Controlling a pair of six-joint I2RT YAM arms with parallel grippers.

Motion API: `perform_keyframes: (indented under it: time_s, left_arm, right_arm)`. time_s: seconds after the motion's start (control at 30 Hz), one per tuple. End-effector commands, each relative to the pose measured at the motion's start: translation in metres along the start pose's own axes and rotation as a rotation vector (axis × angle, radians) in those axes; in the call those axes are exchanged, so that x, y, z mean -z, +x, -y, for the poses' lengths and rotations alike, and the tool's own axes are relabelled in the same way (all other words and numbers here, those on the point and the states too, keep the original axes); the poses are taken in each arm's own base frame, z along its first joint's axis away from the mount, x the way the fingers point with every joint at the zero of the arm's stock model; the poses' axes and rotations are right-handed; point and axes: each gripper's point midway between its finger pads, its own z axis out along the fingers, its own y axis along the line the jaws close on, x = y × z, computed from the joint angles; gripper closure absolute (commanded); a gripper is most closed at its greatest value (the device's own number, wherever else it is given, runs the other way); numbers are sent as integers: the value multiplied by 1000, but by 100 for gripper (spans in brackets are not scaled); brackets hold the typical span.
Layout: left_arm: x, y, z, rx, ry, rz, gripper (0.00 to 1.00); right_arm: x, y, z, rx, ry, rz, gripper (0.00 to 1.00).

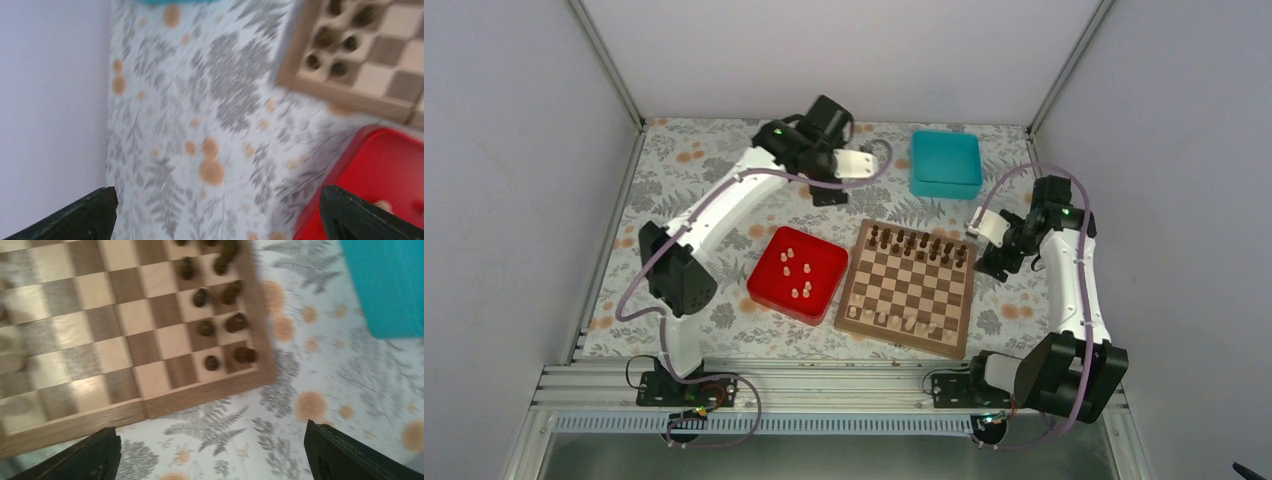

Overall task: Set up the chess pieces on the board
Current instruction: Adjust the chess piece on the chessboard.

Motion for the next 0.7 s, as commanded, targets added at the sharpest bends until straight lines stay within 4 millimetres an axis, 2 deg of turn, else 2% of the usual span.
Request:
perform_keyframes:
  time_s: [0.0,0.17,0.23,0.33,0.5,0.67]
  left_arm:
    - [7,61,-51,126,-137,-48,0]
    - [17,124,-95,278,-264,-69,0]
    - [20,145,-108,346,-307,-74,0]
    - [24,173,-119,417,-358,-88,0]
    - [23,199,-125,474,-391,-120,0]
    - [29,203,-131,497,-410,-112,0]
  right_arm:
    - [6,-9,-49,169,-169,20,8]
    - [-7,-21,-88,281,-259,35,20]
    - [-12,-27,-103,301,-303,36,30]
    - [-17,-34,-124,324,-359,27,34]
    - [-28,-35,-155,361,-427,-21,39]
    - [-40,-24,-174,370,-460,-108,46]
